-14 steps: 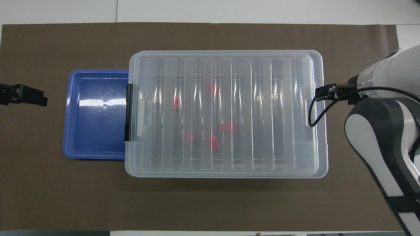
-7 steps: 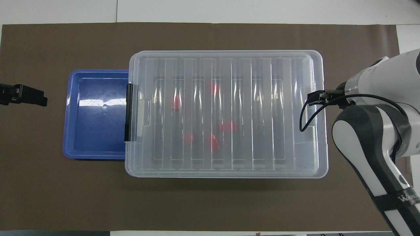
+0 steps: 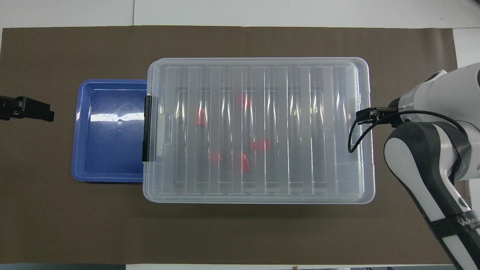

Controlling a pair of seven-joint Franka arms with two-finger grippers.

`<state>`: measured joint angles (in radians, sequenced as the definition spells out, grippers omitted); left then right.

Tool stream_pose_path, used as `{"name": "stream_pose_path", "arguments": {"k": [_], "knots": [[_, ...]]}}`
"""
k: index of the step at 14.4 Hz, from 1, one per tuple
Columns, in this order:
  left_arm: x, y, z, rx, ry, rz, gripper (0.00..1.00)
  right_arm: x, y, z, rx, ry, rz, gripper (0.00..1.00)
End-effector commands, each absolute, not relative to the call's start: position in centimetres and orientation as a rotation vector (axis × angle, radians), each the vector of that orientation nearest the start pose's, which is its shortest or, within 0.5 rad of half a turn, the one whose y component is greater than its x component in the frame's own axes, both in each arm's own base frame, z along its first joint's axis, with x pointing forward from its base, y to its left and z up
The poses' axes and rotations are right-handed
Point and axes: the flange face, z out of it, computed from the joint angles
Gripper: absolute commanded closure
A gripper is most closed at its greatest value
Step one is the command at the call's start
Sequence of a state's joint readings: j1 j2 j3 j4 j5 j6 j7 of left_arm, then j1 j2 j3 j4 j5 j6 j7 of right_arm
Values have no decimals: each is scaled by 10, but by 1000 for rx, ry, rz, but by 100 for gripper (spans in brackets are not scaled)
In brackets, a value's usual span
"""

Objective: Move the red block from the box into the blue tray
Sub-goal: 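Reach the right gripper to the clear lid's edge farthest from the tray, then slide the clear lid away from the tray with the right gripper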

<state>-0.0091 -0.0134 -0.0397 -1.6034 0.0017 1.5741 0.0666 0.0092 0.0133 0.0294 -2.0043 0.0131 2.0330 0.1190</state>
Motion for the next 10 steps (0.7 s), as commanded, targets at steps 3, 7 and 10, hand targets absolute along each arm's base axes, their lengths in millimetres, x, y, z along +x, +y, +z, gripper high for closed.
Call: {"name": "stream_pose_path", "arguments": {"k": [3, 7, 10], "knots": [[542, -24, 618, -3147, 186, 26, 0, 553, -9, 450, -3123, 18, -72, 0], [542, -24, 618, -3147, 186, 26, 0, 553, -33, 450, -3127, -40, -76, 0], [542, -24, 618, -3147, 186, 26, 0, 551, -57, 450, -3129, -65, -77, 0]]}}
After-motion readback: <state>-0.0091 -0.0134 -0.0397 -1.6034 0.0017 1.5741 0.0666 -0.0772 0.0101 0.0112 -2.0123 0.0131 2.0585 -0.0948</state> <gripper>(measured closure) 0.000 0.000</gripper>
